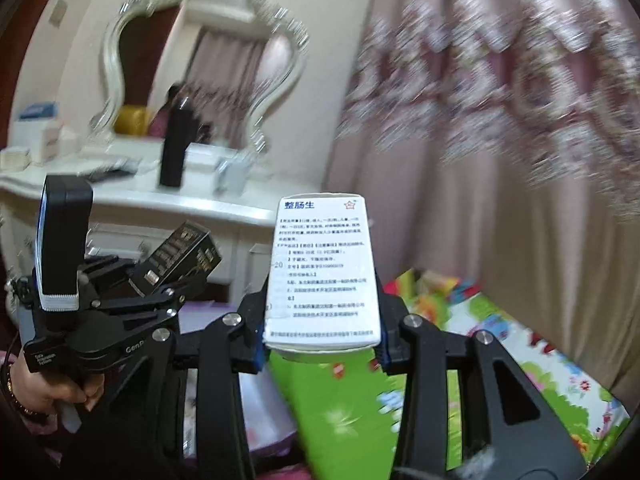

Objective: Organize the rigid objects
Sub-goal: 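Lift both held boxes and carry them over the storage box, then open both grippers to drop the boxes into the storage box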

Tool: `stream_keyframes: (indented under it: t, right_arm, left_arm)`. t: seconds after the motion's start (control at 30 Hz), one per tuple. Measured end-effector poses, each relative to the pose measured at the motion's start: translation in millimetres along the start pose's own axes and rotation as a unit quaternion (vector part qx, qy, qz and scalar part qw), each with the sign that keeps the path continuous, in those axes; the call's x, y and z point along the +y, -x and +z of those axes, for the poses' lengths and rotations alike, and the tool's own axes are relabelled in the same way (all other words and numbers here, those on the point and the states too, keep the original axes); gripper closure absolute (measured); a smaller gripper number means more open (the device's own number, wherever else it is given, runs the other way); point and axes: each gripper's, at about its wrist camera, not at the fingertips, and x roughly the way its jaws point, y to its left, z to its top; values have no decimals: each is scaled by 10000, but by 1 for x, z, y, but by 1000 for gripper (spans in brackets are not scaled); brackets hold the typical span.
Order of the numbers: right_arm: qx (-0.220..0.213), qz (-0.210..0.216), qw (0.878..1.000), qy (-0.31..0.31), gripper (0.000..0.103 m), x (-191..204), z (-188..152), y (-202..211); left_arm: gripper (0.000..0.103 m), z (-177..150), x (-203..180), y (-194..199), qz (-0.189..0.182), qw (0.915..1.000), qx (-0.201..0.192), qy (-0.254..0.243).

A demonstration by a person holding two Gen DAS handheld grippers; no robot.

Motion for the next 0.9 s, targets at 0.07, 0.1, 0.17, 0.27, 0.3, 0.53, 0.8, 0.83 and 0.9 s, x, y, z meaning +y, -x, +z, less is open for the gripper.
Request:
stream_keyframes:
  t: [0.07,0.1,0.17,0.27,0.3,0.53,0.8,0.83,0.9]
  right_arm:
    - [474,267,9985,91,59,14,-5,-24]
    - [633,331,9974,129,59,19,-6,-31]
    - [1003,498,9935,189,59,29,-15,-49]
    - [1622,809,9832,190,59,40,-31,-79]
    - [1731,857,9810,184,59,41,-36,-84]
    - [2464,1247,9608,239,59,64,-63,-128]
    - [2795,1334,9503,317,59,80,-80,-146]
    - [2841,1353,9487,312,59,81,-82,-149]
    - [2920,1398,9456,313,60,83,-85,-154]
  left_arm:
    - [63,-8,8,-7,36,9997,244,50]
    - [63,-13,13,-10,48,9993,371,98]
    - [63,-22,22,-17,89,9978,622,200]
    - [63,-34,35,-28,106,9943,981,404]
    - [63,-39,39,-32,115,9928,1088,478]
    - [63,-57,56,-41,266,9877,1406,629]
    - [62,-56,59,-38,549,9883,1374,366]
    - [62,-55,58,-38,589,9880,1391,335]
    - [48,-53,57,-38,646,9866,1474,279]
